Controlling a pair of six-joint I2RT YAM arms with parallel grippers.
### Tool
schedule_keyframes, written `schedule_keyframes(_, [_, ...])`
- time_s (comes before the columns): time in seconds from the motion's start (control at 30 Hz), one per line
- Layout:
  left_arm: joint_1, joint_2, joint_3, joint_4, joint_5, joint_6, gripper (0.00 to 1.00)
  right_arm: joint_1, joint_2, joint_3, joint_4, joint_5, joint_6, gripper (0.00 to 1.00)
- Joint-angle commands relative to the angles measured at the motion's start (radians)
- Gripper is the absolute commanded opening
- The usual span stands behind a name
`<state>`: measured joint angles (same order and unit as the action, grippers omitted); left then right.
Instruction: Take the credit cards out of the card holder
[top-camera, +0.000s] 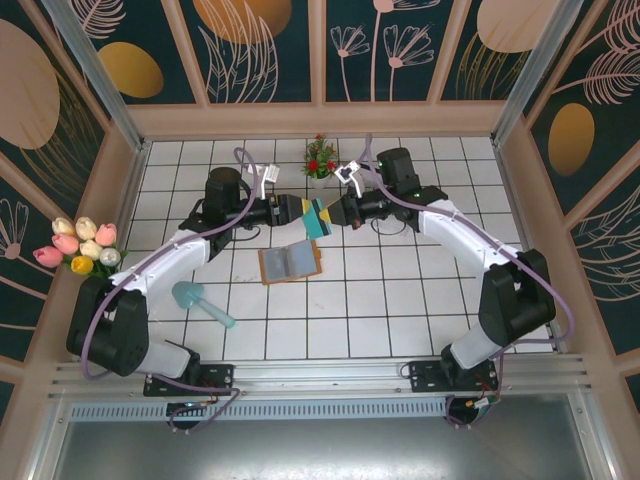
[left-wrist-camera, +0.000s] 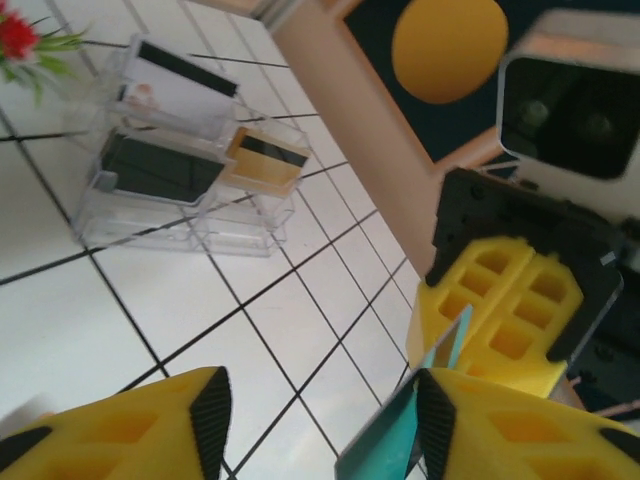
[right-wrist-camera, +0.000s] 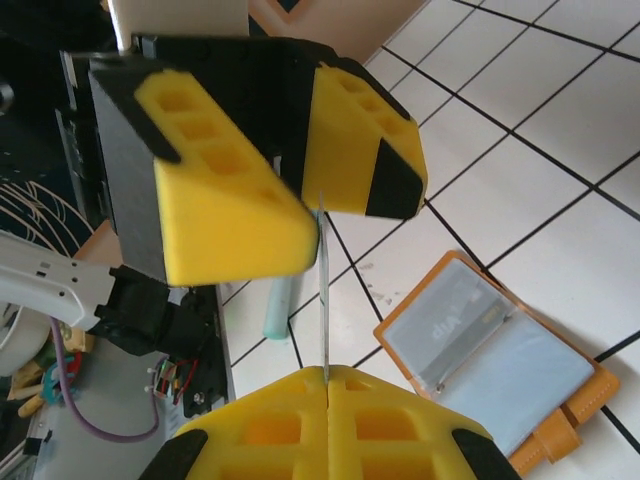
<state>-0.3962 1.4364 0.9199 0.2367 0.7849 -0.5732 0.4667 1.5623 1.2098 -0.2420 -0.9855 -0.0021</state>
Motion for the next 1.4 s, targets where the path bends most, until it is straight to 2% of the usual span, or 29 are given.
schedule_keyframes(0.0, [0.005,0.008,0.017,0.084,0.112,0.089,0.45,-0.014,0.008,0.054,-0.017,-0.071,-0.045,0.0])
schedule_keyframes(0.33, [0.006,0.018,0.006,0.206,0.149,0.027,0.01,-0.021,0.035,0.1,-0.056,-0.089,-0.062,0.0])
schedule_keyframes(0.37, [0.005,0.016,0.002,0.225,0.145,0.014,0.0,-0.024,0.035,0.097,-0.054,-0.096,-0.052,0.0])
schedule_keyframes(0.4, [0.005,0.014,0.003,0.238,0.138,0.001,0.0,-0.032,0.032,0.091,-0.043,-0.108,-0.025,0.06])
schedule_keyframes(0.43, [0.005,0.012,0.0,0.254,0.131,-0.015,0.0,-0.042,0.024,0.08,-0.014,-0.109,0.024,0.16])
schedule_keyframes(0.5, [0.005,-0.001,-0.011,0.28,0.106,-0.046,0.0,-0.059,-0.003,0.043,0.058,-0.105,0.128,0.27])
schedule_keyframes(0.6, [0.005,-0.027,-0.042,0.334,0.042,-0.11,0.0,-0.062,-0.076,-0.052,0.231,-0.028,0.324,0.49])
schedule_keyframes(0.73, [0.003,-0.049,-0.08,0.406,-0.044,-0.205,0.0,-0.062,-0.149,-0.147,0.388,0.073,0.544,0.62])
schedule_keyframes(0.83, [0.003,-0.06,-0.109,0.477,-0.073,-0.278,0.0,-0.064,-0.168,-0.2,0.506,0.093,0.701,0.64])
schedule_keyframes(1.0, [0.0,-0.085,-0.136,0.541,-0.103,-0.348,0.0,-0.061,-0.156,-0.237,0.659,0.07,0.869,0.64])
schedule_keyframes(1.1, [0.0,-0.091,-0.139,0.558,-0.11,-0.374,0.0,-0.055,-0.153,-0.237,0.722,0.039,0.908,0.63])
schedule_keyframes(1.37, [-0.003,-0.082,-0.141,0.625,-0.092,-0.436,0.0,-0.008,-0.088,-0.178,0.704,-0.009,0.876,0.58])
